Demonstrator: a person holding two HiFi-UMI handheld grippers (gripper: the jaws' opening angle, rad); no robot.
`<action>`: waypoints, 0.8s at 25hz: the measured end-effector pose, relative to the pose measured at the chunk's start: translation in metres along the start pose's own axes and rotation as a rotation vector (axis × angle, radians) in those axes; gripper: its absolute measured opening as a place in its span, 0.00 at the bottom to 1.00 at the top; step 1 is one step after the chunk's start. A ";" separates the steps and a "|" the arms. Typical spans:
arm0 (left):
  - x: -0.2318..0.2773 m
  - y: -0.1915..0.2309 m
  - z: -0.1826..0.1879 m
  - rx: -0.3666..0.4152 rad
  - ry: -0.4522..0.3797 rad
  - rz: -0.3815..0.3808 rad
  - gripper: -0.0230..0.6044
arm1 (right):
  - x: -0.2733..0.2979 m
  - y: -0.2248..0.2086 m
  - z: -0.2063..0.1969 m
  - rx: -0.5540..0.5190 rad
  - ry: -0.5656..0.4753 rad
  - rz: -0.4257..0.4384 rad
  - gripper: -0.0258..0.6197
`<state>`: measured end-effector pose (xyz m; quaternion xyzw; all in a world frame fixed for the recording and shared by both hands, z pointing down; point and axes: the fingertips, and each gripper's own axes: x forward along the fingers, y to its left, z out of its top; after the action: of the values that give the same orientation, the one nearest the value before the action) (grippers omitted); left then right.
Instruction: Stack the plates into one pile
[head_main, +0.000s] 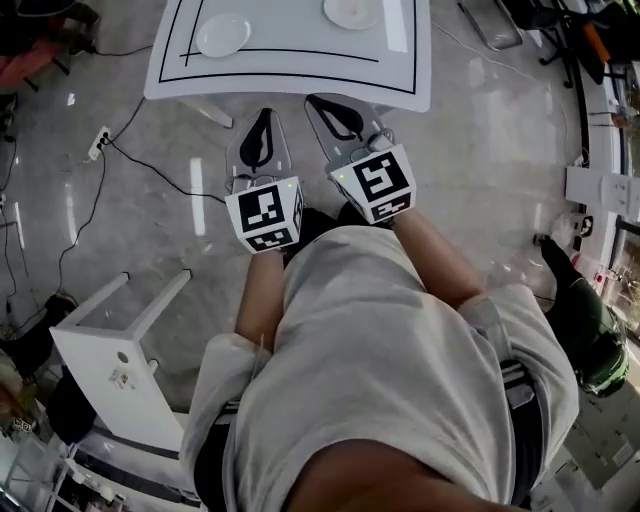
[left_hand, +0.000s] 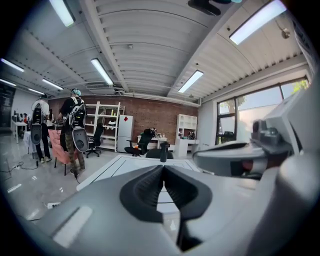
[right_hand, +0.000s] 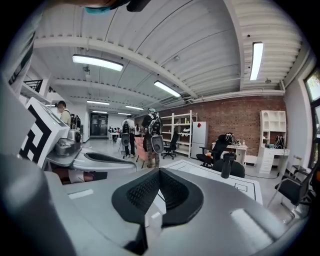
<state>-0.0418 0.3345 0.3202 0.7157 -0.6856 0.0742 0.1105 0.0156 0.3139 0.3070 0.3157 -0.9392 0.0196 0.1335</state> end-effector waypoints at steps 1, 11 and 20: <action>0.002 0.004 -0.001 -0.007 0.005 -0.003 0.04 | 0.004 0.001 0.000 -0.007 0.009 0.001 0.04; 0.050 0.030 -0.010 -0.001 0.073 0.020 0.04 | 0.062 -0.018 -0.004 0.013 0.053 0.074 0.04; 0.156 0.072 0.016 0.061 0.139 0.066 0.04 | 0.161 -0.068 0.016 0.039 0.046 0.196 0.04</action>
<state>-0.1072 0.1776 0.3494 0.6889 -0.6968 0.1483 0.1334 -0.0706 0.1625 0.3307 0.2242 -0.9618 0.0582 0.1461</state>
